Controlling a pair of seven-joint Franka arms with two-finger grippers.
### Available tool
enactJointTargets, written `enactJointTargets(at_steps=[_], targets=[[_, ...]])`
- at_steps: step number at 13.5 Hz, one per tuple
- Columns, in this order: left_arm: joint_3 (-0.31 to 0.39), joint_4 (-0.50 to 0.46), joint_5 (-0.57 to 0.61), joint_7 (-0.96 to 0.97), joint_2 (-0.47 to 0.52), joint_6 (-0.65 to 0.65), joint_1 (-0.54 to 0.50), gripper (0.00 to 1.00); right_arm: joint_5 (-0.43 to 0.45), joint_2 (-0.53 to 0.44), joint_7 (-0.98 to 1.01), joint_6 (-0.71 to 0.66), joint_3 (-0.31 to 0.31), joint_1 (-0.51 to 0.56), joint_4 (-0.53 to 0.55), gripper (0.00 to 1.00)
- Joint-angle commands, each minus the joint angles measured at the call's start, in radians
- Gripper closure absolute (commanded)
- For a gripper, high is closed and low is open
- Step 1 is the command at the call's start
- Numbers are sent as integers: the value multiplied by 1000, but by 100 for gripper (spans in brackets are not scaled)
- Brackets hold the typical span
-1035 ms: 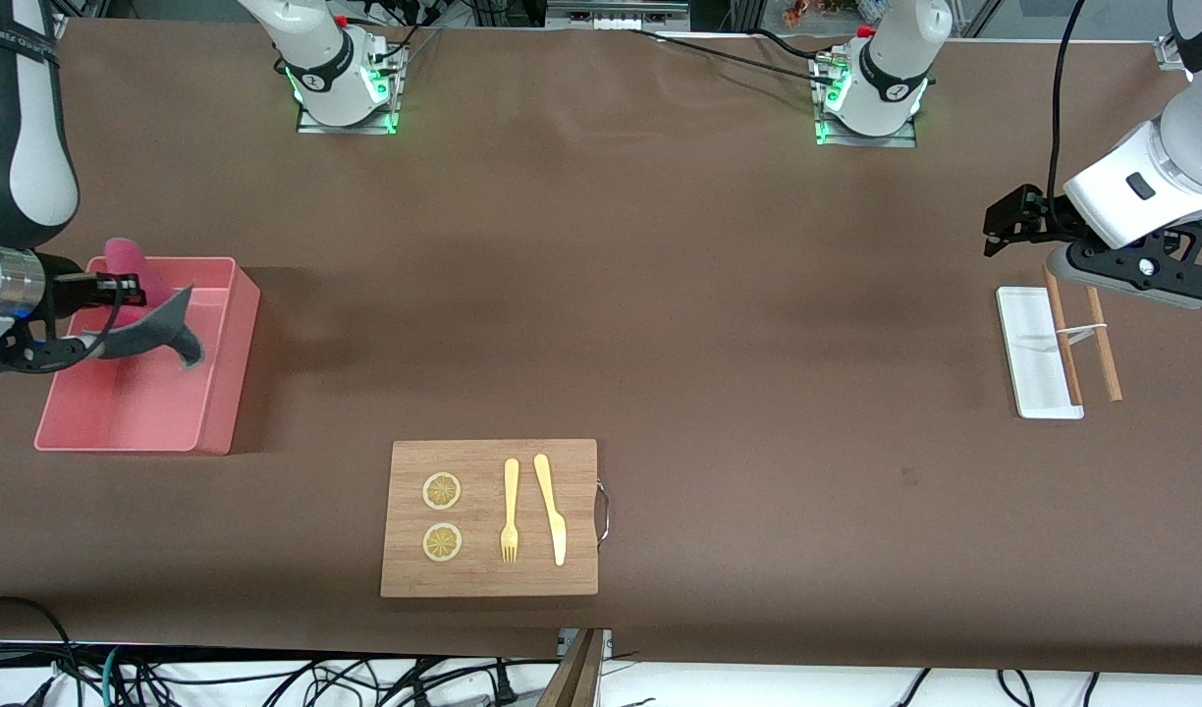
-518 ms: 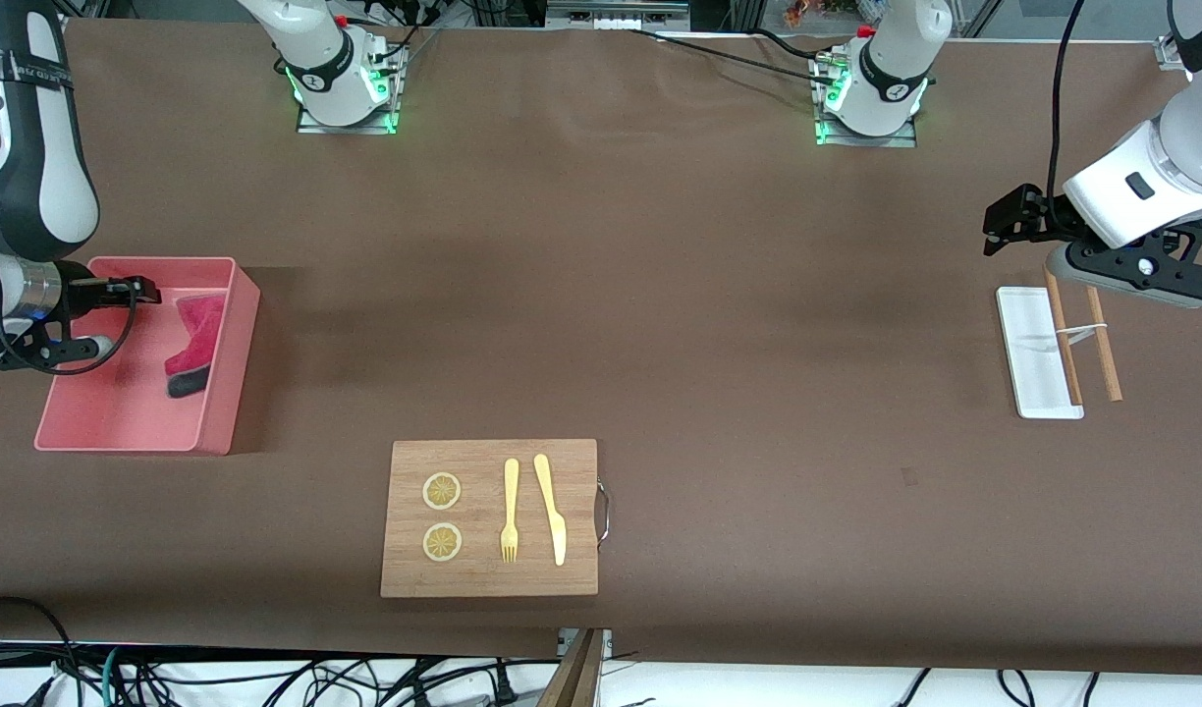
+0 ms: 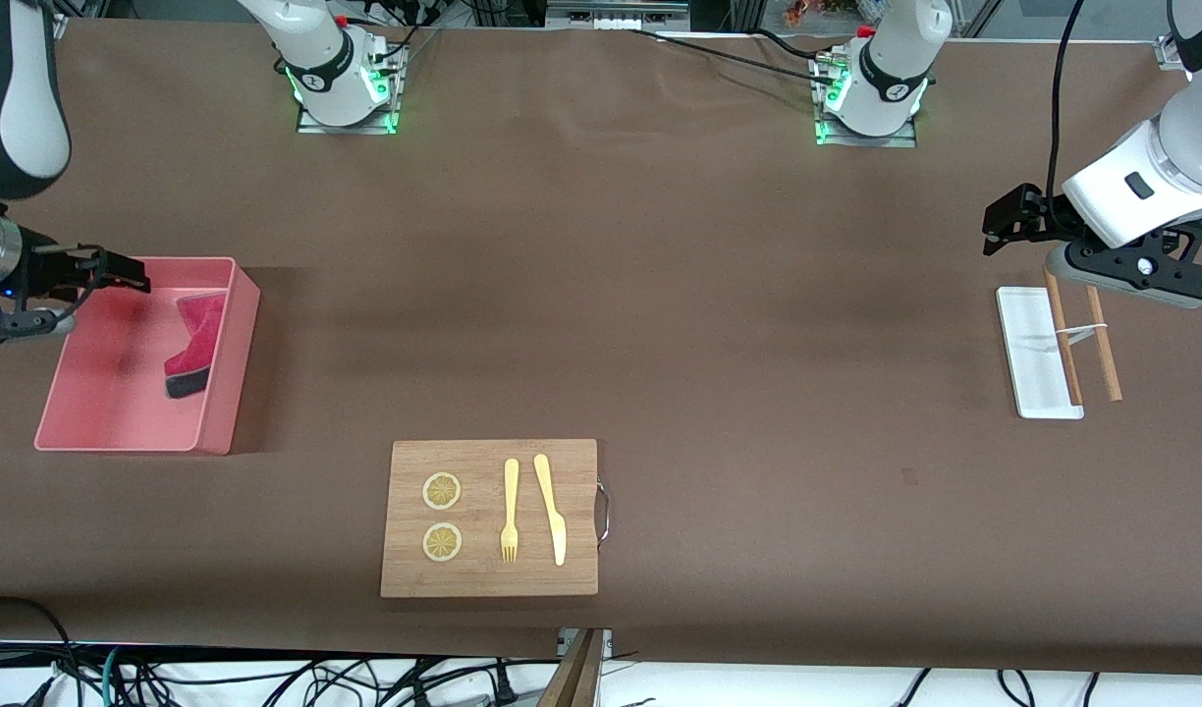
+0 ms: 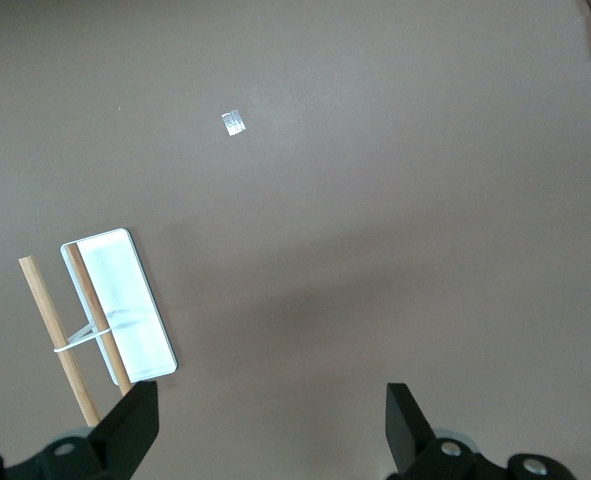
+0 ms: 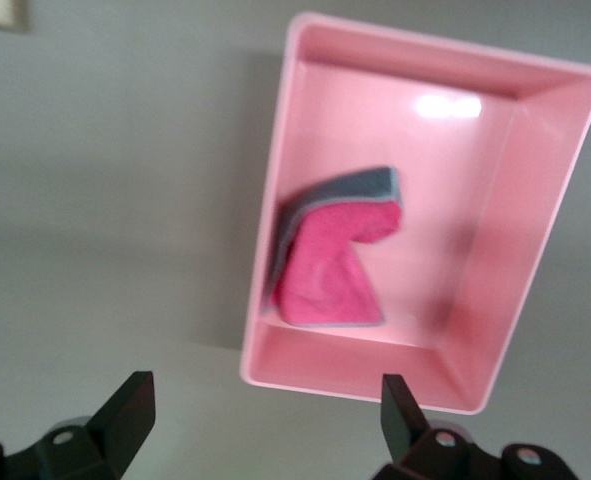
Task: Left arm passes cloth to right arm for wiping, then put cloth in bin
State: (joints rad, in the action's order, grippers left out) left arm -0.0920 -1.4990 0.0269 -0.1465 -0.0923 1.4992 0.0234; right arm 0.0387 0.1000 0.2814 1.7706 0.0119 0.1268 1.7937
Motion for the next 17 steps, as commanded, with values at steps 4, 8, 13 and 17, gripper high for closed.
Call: enactJointTargets(at_steps=[4,8,13,17], targets=[[1,16,-15,-10,5,-20,-3,0,-60,-121,-194,-278,-13,-70,-132,0],[1,16,-16,-8,5,-20,-3,0,-59,-146,-270,-355,-35,-105,-168,0],[1,16,-16,-10,6,-20,-5,0,-56,-134,-254,-353,-33,-115,-197,0],[3,17,-16,-10,5,-20,-5,0,-62,-123,-234,-356,-36,-118,-209,0]])
